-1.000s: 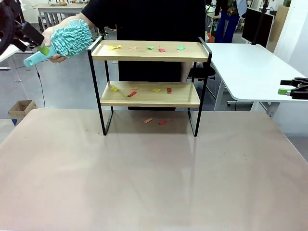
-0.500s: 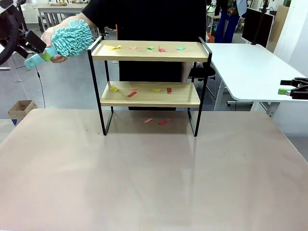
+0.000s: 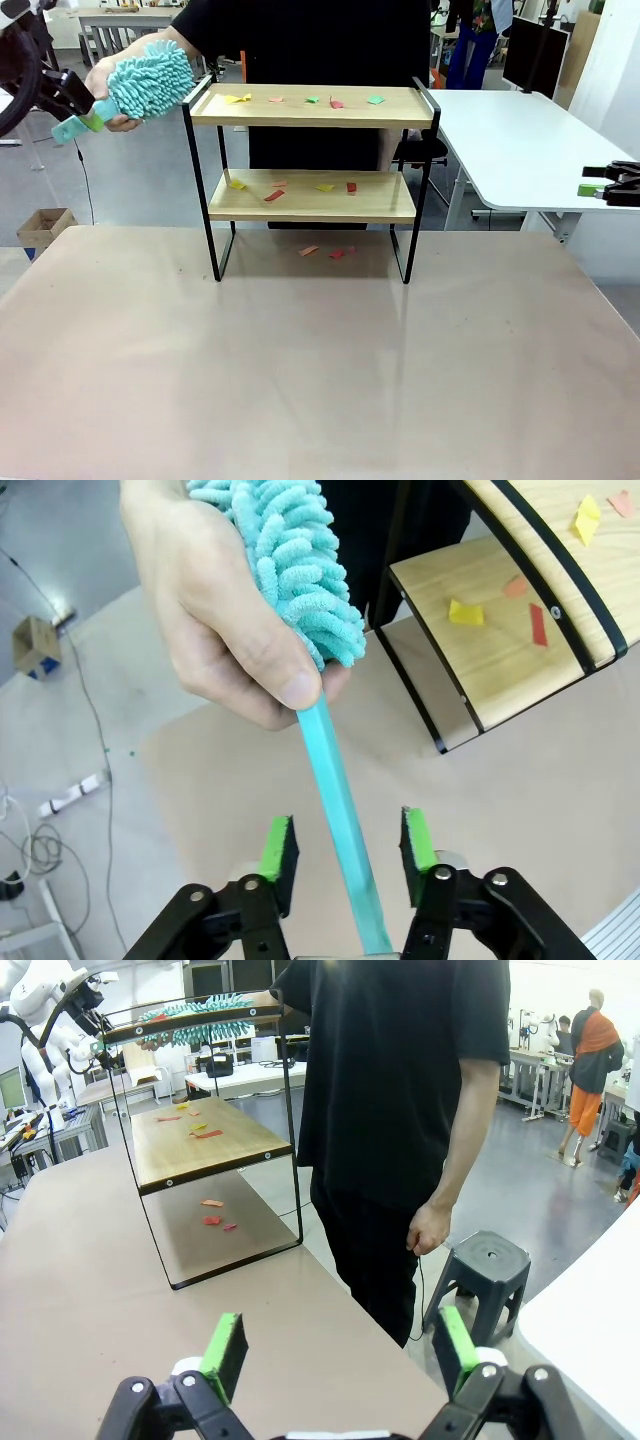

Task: Clean the shelf.
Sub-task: Pick up the Duster handed by the human.

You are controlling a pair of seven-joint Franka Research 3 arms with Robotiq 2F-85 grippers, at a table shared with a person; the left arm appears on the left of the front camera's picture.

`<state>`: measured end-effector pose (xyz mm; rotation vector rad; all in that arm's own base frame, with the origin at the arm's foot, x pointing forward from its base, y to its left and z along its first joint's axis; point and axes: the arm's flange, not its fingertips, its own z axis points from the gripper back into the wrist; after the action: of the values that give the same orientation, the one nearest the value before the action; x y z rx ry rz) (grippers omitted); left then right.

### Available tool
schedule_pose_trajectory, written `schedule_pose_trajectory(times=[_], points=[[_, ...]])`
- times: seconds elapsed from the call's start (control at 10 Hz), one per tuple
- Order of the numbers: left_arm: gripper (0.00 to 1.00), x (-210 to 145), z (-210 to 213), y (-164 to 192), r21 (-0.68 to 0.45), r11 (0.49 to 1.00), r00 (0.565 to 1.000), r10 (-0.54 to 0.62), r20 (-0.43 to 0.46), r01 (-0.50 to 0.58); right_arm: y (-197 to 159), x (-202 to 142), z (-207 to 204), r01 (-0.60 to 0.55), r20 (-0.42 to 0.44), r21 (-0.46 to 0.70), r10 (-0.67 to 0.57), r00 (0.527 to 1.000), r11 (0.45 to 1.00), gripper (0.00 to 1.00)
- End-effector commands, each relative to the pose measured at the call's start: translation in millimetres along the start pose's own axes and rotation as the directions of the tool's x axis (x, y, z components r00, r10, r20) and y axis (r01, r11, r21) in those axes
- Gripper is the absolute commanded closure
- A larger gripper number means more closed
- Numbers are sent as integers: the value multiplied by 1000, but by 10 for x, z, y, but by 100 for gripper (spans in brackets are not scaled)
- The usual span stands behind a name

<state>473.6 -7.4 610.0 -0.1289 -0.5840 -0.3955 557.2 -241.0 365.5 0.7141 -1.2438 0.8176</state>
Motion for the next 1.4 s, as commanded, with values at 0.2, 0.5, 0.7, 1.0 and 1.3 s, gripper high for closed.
schedule_pose_trajectory(times=[0.2, 0.5, 0.7, 1.0, 1.3], points=[[100, 16, -38, 4, 23, 1000, 1000, -21, -11, 21, 1, 24, -14, -4, 2, 1, 4, 1000, 1000, 0], [100, 30, -33, -5, 39, 999, 1000, 10, -4, -10, 1, 24, -14, -4, 2, 1, 4, 1000, 1000, 0], [100, 30, -30, -13, 52, 998, 999, 41, 0, -41, 1, 24, -14, -4, 2, 1, 4, 1000, 1000, 0], [100, 16, -3, -27, -22, 999, 999, 40, -14, -40, 1, 24, -14, -4, 2, 1, 4, 1000, 1000, 0], [100, 17, -29, 4, 19, 999, 999, 35, -4, -35, 1, 24, -14, -4, 2, 1, 4, 1000, 1000, 0]])
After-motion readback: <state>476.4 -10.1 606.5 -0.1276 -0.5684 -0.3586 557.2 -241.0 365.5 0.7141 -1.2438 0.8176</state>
